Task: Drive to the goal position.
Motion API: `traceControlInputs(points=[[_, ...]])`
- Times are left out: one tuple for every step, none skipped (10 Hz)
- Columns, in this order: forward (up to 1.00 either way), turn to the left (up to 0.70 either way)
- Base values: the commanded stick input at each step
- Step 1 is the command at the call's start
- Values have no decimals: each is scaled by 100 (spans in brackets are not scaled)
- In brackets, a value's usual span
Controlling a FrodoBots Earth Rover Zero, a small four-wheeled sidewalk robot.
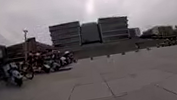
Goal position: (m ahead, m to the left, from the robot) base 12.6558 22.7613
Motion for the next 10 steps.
traceControlInputs(points=[[70, 0], [70, 0], [70, 0], [70, 0], [70, 0], [70, 0], [70, 0], [70, 0], [70, 0], [70, 0]])
